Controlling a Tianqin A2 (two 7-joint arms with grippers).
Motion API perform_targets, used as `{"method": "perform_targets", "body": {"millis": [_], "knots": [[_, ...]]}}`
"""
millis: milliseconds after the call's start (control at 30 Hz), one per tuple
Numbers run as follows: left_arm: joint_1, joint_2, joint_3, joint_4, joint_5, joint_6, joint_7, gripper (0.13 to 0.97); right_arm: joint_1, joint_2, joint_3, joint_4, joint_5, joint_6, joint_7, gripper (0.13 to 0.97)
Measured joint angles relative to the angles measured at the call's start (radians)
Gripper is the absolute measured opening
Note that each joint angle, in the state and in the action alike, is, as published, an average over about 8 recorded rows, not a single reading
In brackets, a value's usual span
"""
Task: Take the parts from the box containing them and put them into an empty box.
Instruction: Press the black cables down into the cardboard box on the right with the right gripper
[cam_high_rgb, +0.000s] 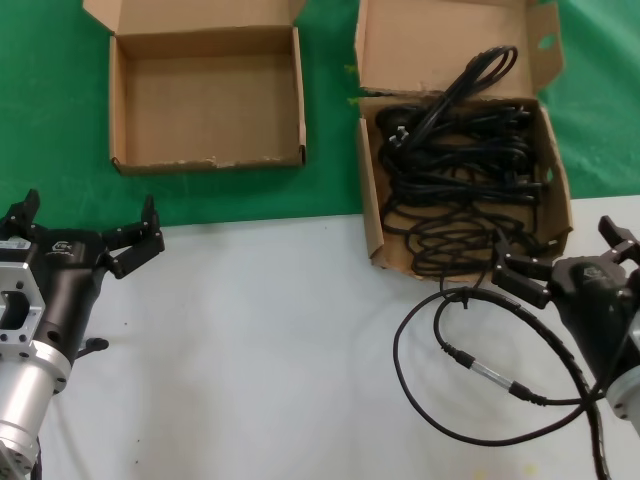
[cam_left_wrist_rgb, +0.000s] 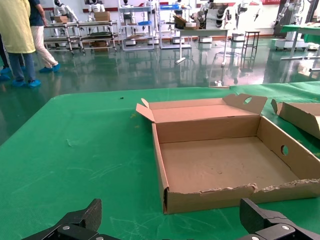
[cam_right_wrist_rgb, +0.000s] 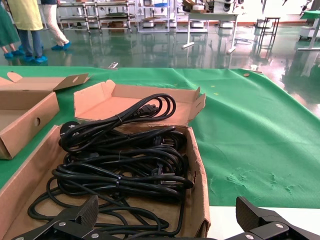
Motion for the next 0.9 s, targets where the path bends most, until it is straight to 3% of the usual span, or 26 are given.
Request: {"method": "perform_targets", "body": {"millis": [667,900], "knots": [[0.0,0.0,0.0,0.0,0.0,0.0,0.0,0.966,0.0,0.0,0.0,0.0,0.0,0.0,0.0,0.966],[0.0,0.0,0.0,0.0,0.0,0.0,0.0,0.928,0.0,0.0,0.0,0.0,0.0,0.0,0.0,0.966]]}}
